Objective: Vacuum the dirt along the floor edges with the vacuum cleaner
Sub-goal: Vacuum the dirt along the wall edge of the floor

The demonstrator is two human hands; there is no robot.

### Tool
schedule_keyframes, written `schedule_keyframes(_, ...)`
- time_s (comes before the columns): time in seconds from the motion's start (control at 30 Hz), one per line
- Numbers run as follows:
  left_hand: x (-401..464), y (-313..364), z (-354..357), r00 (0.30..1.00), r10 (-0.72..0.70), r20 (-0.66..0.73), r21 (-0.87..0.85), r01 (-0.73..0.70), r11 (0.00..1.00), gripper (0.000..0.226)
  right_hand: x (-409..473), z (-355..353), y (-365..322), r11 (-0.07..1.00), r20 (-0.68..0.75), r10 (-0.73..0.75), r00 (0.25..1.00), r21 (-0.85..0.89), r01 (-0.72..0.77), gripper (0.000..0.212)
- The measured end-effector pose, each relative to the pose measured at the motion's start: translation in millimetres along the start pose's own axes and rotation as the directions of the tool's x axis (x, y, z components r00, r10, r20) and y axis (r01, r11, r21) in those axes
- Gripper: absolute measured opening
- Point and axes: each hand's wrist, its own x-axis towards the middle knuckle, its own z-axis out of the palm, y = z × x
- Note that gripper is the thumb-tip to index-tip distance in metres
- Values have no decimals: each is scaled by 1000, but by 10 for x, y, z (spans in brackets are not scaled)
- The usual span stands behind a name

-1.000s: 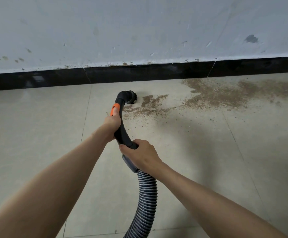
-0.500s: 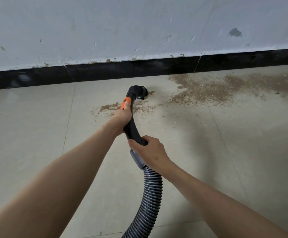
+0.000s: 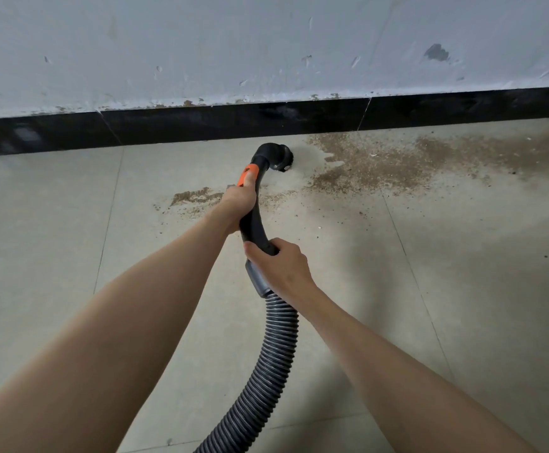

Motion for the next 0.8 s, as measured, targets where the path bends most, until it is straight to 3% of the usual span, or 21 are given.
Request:
schedule_keyframes(0.13,18,35,-209,998,1,-63,-3,-1,1000,76,104,130,-105,1000,49,-17,999,17,16,34)
schedule_keyframes(0.27,26,-10,-653,989,-14,-149,-68,4,998,72,182,332,-341,999,207,-32,978,-4,33,34)
schedule_keyframes(0.5,-49,-344,-1632,959,-138,-248,-246,75,966,66,134,990,-788,991,405,-28,914,-112,80,31)
schedule_keyframes(0.8,-288,-898,-1926,933,-187,-308,-297,92,950,72,-352,1306,-600,983,443,-34,896,-146,109,34)
